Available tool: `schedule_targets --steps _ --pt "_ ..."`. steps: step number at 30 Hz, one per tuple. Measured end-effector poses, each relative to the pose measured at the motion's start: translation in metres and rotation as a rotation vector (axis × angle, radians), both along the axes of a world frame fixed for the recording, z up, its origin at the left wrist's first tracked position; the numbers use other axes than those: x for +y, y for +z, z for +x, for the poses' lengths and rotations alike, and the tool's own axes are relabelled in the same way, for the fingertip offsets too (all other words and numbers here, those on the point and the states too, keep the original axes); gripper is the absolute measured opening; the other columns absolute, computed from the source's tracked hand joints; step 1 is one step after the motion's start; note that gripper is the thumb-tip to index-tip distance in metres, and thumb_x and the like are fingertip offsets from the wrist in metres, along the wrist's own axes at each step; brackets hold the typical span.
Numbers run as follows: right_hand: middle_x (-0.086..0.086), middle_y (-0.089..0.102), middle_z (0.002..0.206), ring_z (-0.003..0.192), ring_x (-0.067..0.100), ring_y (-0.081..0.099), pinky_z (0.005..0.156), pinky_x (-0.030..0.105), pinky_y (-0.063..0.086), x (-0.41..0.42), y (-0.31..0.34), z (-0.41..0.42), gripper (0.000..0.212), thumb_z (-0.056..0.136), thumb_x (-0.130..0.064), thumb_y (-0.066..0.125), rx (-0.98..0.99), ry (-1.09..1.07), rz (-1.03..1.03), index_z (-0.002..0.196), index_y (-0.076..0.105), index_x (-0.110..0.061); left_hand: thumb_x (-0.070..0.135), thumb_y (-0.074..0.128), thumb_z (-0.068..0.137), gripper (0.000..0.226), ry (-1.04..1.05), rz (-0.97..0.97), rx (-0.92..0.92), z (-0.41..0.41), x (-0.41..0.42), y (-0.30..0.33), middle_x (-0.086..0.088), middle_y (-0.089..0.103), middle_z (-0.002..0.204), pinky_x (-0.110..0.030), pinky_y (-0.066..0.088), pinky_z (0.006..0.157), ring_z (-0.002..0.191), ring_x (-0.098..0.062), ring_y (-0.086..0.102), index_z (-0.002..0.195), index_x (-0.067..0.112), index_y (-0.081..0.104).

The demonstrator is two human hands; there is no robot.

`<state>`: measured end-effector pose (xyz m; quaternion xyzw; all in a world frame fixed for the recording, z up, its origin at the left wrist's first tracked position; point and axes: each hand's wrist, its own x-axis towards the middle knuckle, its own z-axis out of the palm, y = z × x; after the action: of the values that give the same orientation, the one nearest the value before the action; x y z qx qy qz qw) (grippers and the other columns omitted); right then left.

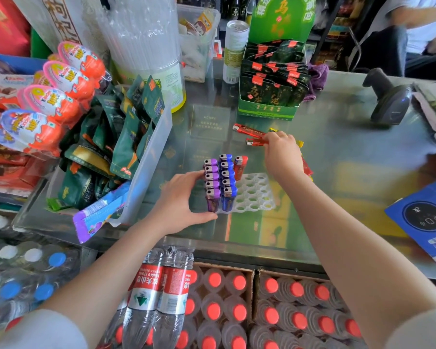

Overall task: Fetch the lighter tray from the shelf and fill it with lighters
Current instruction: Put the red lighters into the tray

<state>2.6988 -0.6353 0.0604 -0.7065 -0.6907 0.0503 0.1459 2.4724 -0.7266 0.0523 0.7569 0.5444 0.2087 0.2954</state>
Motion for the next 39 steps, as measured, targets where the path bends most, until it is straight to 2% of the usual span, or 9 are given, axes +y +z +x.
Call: schedule_targets --steps 10,13,15,16,19,24,27,31,39 --pt "0.016 0.061 0.101 0.096 0.035 0.053 0.066 0.037 0.041 0.004 0.011 -0.008 0.016 0.091 -0.011 0.047 -0.085 0.190 -0.025 0.104 0.055 -0.006 0.058 0.068 0.051 0.083 0.012 0.007 0.007 -0.002 0.002 -0.003 0.019 0.048 0.112 -0.030 0.032 0.085 0.104 -0.009 0.042 0.124 0.027 0.044" --pt "0.012 0.057 0.079 0.071 0.031 0.052 0.056 0.032 0.036 -0.014 0.026 -0.011 0.012 0.091 -0.016 0.048 0.210 0.122 0.064 0.092 0.048 -0.004 0.054 0.072 0.053 0.082 0.012 0.004 0.004 -0.003 0.001 -0.005 0.013 0.053 0.118 -0.031 0.034 0.087 0.108 -0.012 0.044 0.125 0.027 0.044" --pt "0.005 0.059 0.070 0.060 0.015 0.056 0.054 0.029 0.044 -0.033 0.034 -0.011 0.010 0.090 -0.017 0.050 0.501 0.019 0.036 0.090 0.050 -0.007 0.053 0.074 0.053 0.083 0.009 0.007 0.007 -0.003 0.002 -0.006 0.009 0.055 0.119 -0.034 0.036 0.089 0.109 -0.014 0.045 0.125 0.026 0.044" --pt "0.000 0.061 0.066 0.055 0.006 0.055 0.051 0.018 0.045 -0.044 0.035 -0.011 0.006 0.089 -0.016 0.052 0.647 -0.028 0.005 0.092 0.053 -0.010 0.051 0.077 0.053 0.083 0.006 0.010 0.008 -0.003 0.001 -0.006 0.007 0.055 0.120 -0.035 0.037 0.090 0.109 -0.015 0.046 0.125 0.025 0.044" --pt "-0.009 0.063 0.055 0.049 0.005 0.050 0.049 0.014 0.044 -0.075 0.029 -0.014 0.008 0.086 -0.012 0.057 0.963 -0.092 -0.102 0.092 0.055 -0.017 0.047 0.079 0.055 0.082 0.007 0.023 0.021 -0.002 0.002 -0.007 0.006 0.055 0.122 -0.035 0.037 0.091 0.111 -0.016 0.046 0.126 0.024 0.045" --pt "0.006 0.065 0.077 0.056 0.006 0.066 0.058 0.021 0.057 -0.096 0.014 -0.028 0.018 0.083 0.000 0.060 1.214 -0.149 -0.197 0.097 0.053 -0.007 0.056 0.074 0.055 0.082 0.000 0.027 0.026 -0.004 0.003 -0.011 0.010 0.056 0.123 -0.036 0.039 0.091 0.111 -0.015 0.047 0.126 0.028 0.045" --pt "0.002 0.066 0.076 0.055 0.007 0.066 0.061 0.023 0.058 -0.094 0.012 -0.036 0.021 0.083 -0.004 0.062 1.077 -0.153 -0.142 0.102 0.053 -0.007 0.057 0.074 0.056 0.081 -0.001 0.019 0.021 -0.004 0.003 -0.012 0.011 0.056 0.123 -0.037 0.040 0.092 0.112 -0.015 0.047 0.126 0.030 0.044" --pt "0.010 0.067 0.087 0.075 0.022 0.063 0.069 0.027 0.047 -0.090 0.011 -0.043 0.030 0.081 -0.012 0.066 0.626 -0.048 0.026 0.109 0.057 -0.005 0.061 0.070 0.055 0.081 0.000 0.023 0.026 -0.005 0.003 -0.013 0.011 0.056 0.122 -0.041 0.042 0.091 0.110 -0.015 0.047 0.126 0.031 0.044" --pt "0.014 0.062 0.088 0.077 0.029 0.057 0.065 0.038 0.048 -0.092 -0.002 -0.045 0.016 0.084 -0.016 0.061 0.398 0.085 0.135 0.094 0.061 -0.004 0.063 0.065 0.055 0.082 -0.001 0.029 0.037 -0.005 0.003 -0.014 0.010 0.056 0.123 -0.038 0.040 0.092 0.113 -0.015 0.047 0.127 0.030 0.044"
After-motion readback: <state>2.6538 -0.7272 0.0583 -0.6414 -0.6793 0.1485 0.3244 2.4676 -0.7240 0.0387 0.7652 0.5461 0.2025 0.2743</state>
